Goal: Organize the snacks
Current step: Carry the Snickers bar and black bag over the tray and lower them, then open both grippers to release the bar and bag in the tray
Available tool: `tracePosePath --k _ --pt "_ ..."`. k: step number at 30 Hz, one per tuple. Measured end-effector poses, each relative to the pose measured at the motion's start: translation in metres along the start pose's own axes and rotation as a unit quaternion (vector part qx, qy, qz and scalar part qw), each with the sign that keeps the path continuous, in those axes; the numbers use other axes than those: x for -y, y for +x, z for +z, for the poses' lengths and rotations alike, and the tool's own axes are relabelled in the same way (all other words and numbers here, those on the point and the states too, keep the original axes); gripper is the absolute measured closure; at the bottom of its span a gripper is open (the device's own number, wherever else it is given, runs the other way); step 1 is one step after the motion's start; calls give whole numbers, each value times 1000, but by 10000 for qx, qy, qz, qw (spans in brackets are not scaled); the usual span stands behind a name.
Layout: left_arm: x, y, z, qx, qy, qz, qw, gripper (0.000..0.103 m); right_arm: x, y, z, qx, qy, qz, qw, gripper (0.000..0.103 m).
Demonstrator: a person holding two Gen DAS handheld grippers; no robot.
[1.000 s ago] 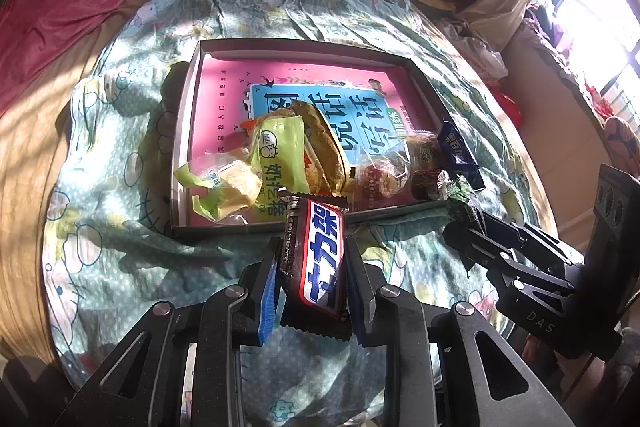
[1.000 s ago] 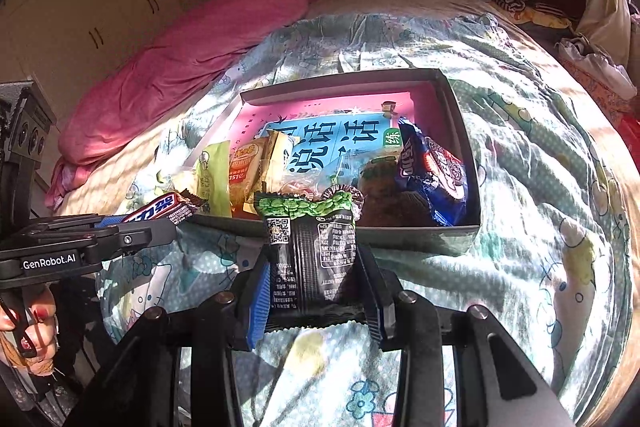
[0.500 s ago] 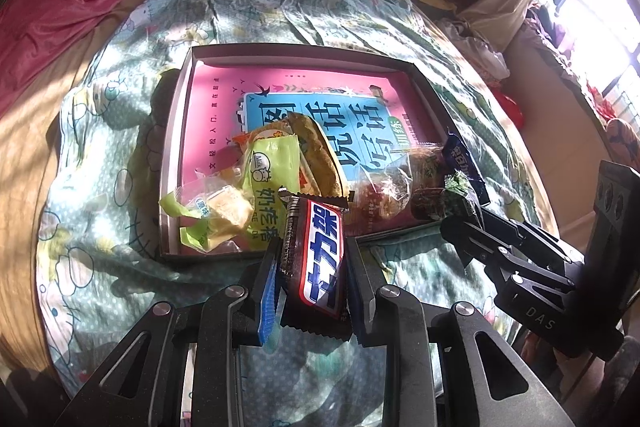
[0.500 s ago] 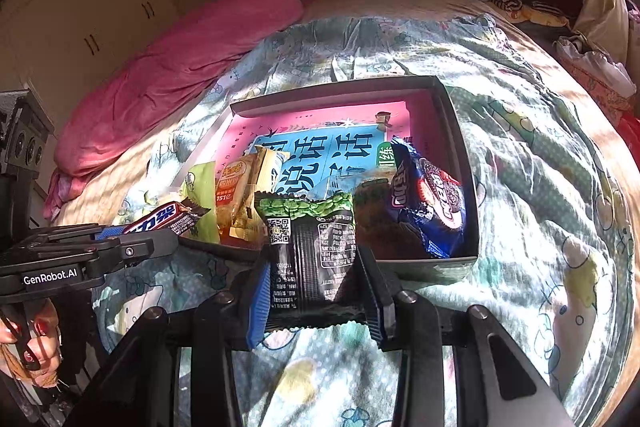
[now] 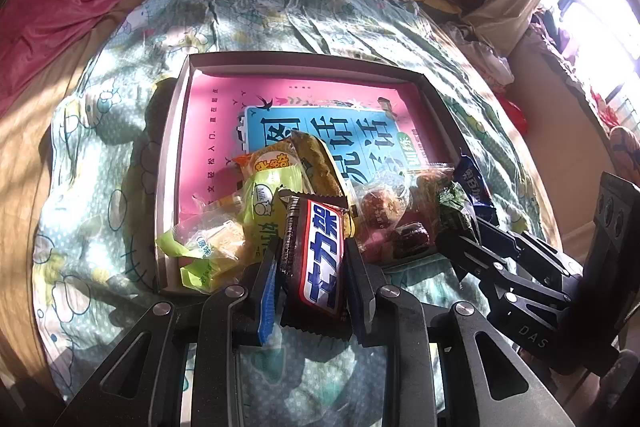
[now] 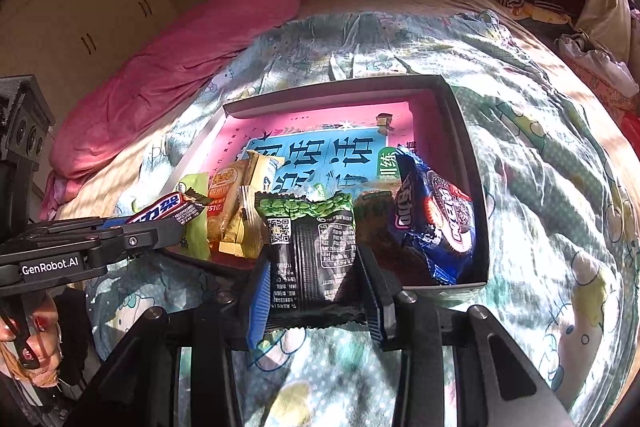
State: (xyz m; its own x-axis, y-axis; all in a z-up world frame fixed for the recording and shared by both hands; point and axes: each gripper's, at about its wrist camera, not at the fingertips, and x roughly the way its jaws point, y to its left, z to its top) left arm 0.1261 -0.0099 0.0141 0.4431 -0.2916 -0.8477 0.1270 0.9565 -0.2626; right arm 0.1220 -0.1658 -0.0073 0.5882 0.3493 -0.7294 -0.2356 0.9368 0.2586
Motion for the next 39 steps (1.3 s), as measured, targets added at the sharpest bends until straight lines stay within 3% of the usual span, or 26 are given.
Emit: tracePosePath --k 39 --pt "1 23 14 -80 -42 14 10000 73 -4 15 25 65 -136 -183 9997 63"
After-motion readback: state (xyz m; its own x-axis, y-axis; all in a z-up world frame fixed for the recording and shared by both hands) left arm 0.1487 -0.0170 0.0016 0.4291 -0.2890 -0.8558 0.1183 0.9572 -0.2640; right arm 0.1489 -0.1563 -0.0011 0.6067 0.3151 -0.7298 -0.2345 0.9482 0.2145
